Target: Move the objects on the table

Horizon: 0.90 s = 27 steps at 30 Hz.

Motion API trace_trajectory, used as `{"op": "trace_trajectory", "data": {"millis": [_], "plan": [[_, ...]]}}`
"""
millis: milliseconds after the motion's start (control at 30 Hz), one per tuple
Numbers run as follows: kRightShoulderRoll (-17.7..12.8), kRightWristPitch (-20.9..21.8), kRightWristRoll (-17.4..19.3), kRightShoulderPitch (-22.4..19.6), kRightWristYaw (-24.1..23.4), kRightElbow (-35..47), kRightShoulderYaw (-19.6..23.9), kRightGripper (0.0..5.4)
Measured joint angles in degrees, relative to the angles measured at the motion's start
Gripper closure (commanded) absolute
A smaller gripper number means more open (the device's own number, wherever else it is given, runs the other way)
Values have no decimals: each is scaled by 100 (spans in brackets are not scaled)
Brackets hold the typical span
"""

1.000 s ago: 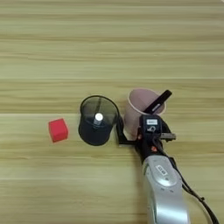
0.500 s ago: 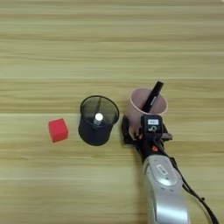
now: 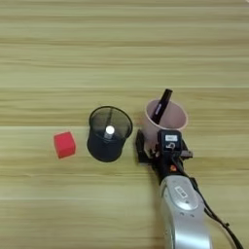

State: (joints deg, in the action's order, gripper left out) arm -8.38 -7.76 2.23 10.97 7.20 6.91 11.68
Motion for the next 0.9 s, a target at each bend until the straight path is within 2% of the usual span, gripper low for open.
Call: {"op": "trace_trajectory", "data": {"millis": [433,900], "plan": [[220,148,38,550,-2,433,-78,144],[247,386,80,987,28,615,-104,147]]}}
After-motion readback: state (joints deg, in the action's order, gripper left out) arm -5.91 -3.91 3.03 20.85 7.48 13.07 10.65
